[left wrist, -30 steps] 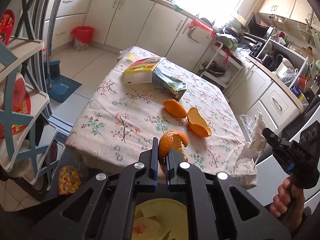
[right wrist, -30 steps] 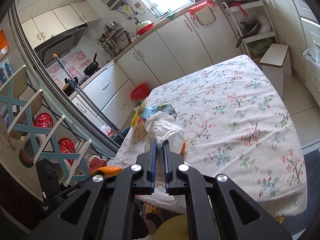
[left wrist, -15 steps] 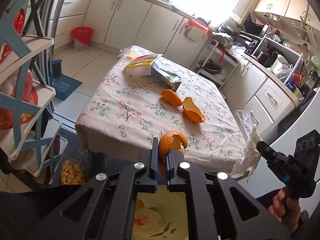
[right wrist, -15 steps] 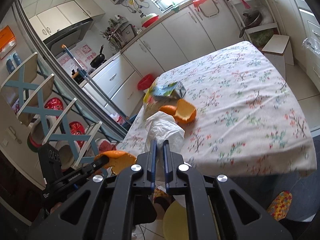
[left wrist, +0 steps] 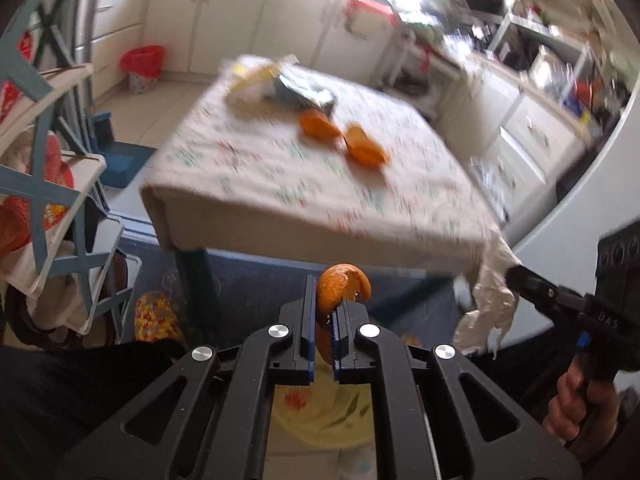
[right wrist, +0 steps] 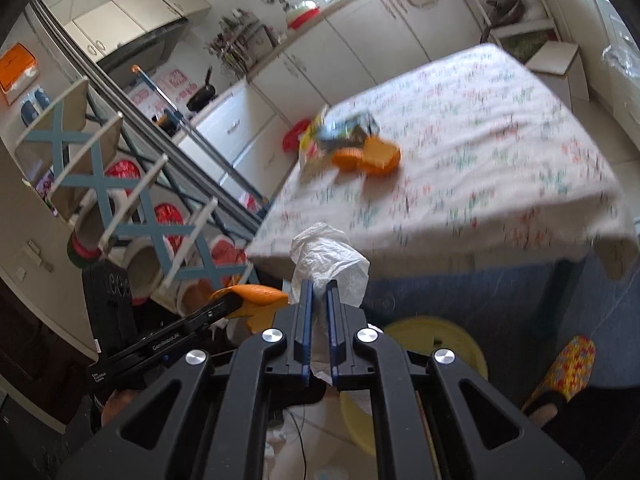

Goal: Collect trash
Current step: 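Carry the peel and plastic bag over the yellow bucket with both tools, then open the left tool then the right tool over the yellow bucket, then move both open tools back to the table toward the remaining trash, then close the left tool on the yellow snack wrapper while the right tool grasps an orange peel, then lift the snack wrapper with the left tool while the right tool holds the peel, then carry both items over the yellow bucket and open both tools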

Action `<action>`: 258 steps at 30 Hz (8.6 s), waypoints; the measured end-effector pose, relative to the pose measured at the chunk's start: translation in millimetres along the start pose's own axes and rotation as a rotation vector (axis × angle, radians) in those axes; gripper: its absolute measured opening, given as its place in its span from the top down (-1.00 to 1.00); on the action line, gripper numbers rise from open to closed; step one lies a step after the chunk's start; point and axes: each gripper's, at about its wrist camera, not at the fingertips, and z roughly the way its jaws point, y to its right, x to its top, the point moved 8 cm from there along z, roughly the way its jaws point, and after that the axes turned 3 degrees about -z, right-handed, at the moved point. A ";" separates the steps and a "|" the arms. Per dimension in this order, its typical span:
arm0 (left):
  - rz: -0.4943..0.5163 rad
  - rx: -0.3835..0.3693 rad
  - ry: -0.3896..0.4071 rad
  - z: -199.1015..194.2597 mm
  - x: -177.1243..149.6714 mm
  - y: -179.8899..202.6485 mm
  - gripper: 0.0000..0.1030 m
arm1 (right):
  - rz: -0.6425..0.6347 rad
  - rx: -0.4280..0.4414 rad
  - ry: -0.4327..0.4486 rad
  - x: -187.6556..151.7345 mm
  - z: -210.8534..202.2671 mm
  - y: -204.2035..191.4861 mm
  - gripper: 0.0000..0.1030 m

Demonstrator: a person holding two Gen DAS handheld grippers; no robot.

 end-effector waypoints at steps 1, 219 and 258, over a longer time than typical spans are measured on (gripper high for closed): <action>0.021 0.002 -0.027 4.0 -6.1 3.7 0.90 | 0.001 -0.003 -0.019 -6.1 3.0 -0.4 0.85; -0.042 -0.167 0.114 88.6 250.3 -35.2 0.98 | -0.104 -0.203 -0.073 140.5 95.4 68.5 0.89; 0.052 -0.130 -0.259 19.6 -47.8 38.4 0.92 | -0.173 -0.252 -0.391 -67.1 66.0 29.7 0.82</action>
